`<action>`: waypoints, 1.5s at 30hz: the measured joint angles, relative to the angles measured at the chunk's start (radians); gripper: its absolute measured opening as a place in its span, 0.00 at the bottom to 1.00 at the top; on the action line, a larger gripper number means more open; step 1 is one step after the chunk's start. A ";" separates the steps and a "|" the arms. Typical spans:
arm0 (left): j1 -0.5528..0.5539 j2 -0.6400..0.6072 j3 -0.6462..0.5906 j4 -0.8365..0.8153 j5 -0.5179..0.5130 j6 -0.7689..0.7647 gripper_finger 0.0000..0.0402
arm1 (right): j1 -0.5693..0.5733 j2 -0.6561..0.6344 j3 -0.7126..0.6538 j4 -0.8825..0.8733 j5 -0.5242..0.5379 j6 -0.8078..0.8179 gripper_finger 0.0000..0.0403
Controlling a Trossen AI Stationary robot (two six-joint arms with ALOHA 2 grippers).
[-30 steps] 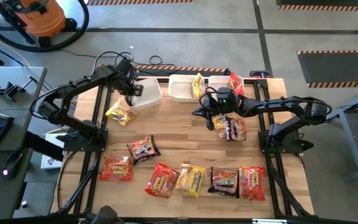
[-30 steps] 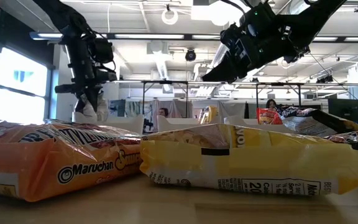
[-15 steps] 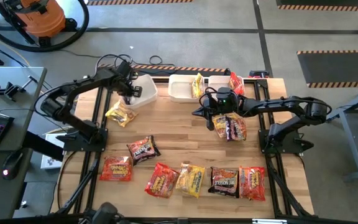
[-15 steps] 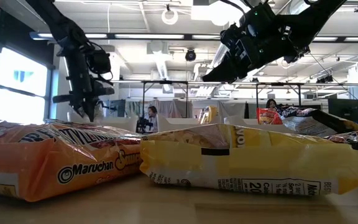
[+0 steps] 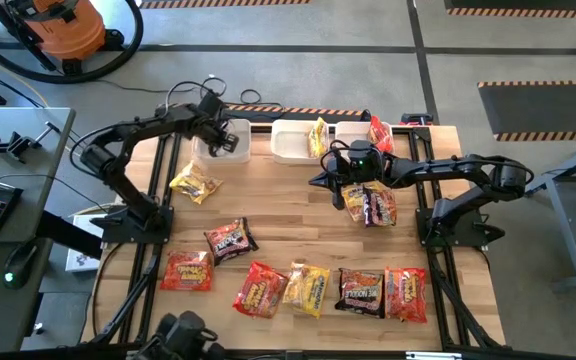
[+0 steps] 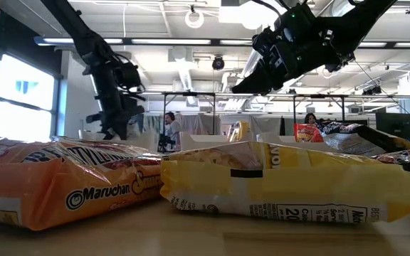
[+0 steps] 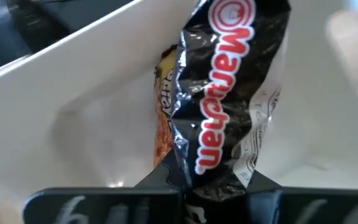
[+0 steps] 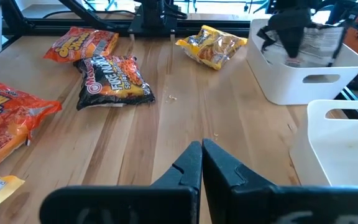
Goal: Sort Maruchan noodles
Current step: Put the black noodle into the left white bin
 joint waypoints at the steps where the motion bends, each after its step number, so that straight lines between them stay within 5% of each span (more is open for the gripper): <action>1: -0.008 0.013 0.016 0.004 0.018 -0.016 0.04 | 0.000 0.000 0.000 0.000 0.000 0.003 0.00; 11: -0.052 0.051 0.105 0.045 0.166 -0.248 0.04 | 0.000 0.000 0.000 0.000 0.000 0.006 0.00; 29: -0.142 0.162 0.105 0.274 0.202 -0.364 0.05 | 0.000 0.000 0.000 0.030 0.007 0.024 0.00; 45: -0.148 0.162 0.105 0.401 0.407 -0.374 0.30 | 0.000 0.000 0.000 0.031 0.007 0.022 0.00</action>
